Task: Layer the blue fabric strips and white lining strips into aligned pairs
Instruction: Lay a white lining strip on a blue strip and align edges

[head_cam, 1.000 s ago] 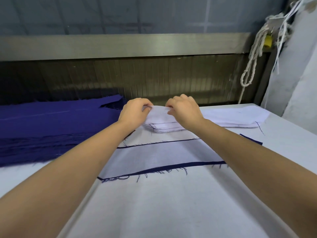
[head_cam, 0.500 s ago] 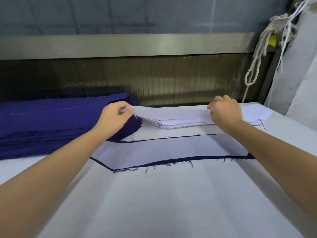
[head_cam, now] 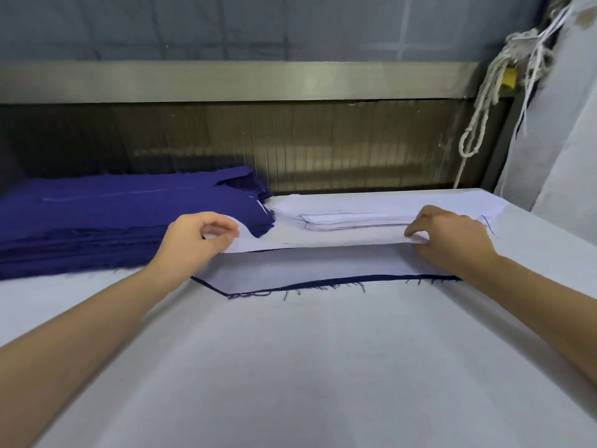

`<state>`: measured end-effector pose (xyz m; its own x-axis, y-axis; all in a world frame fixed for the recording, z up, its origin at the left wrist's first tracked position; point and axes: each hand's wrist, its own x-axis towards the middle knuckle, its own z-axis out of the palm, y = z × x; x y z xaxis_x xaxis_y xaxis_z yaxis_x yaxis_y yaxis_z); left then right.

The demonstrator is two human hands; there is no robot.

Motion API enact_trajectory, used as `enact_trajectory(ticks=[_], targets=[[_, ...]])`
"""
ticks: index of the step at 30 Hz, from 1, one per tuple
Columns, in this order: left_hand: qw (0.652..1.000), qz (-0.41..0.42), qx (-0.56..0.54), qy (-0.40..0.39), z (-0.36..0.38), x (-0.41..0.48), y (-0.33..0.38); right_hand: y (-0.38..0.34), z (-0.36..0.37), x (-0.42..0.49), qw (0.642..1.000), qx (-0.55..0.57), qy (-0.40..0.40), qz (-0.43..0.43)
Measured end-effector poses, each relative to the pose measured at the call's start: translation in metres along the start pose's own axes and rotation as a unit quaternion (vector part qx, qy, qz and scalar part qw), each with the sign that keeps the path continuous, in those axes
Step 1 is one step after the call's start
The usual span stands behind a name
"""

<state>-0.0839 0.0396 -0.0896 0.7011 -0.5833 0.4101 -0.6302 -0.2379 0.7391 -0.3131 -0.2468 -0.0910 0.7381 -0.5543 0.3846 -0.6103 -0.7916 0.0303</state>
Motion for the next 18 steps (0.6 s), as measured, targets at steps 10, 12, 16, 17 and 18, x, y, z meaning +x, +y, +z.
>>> enact_trajectory(ticks=[10, 12, 16, 17, 18], targets=[[1.000, -0.010, 0.000, -0.002, -0.006, -0.009, -0.011, 0.019, 0.003, -0.009, 0.993, 0.098, 0.018, 0.069], [1.000, 0.000, 0.006, 0.003, -0.006, -0.009, -0.012, 0.020, 0.004, -0.011, 0.984, 0.164, 0.057, 0.050], [0.999, 0.028, 0.024, 0.024, -0.007, -0.008, -0.016, 0.021, 0.003, -0.013, 0.960, 0.265, 0.080, 0.041], [0.999, 0.028, 0.032, 0.022, -0.008, -0.008, -0.017, 0.021, 0.003, -0.013, 0.950, 0.299, 0.075, 0.054], [0.999, 0.023, 0.037, 0.019, -0.009, -0.008, -0.017, 0.022, 0.002, -0.013, 0.935, 0.341, 0.067, 0.068]])
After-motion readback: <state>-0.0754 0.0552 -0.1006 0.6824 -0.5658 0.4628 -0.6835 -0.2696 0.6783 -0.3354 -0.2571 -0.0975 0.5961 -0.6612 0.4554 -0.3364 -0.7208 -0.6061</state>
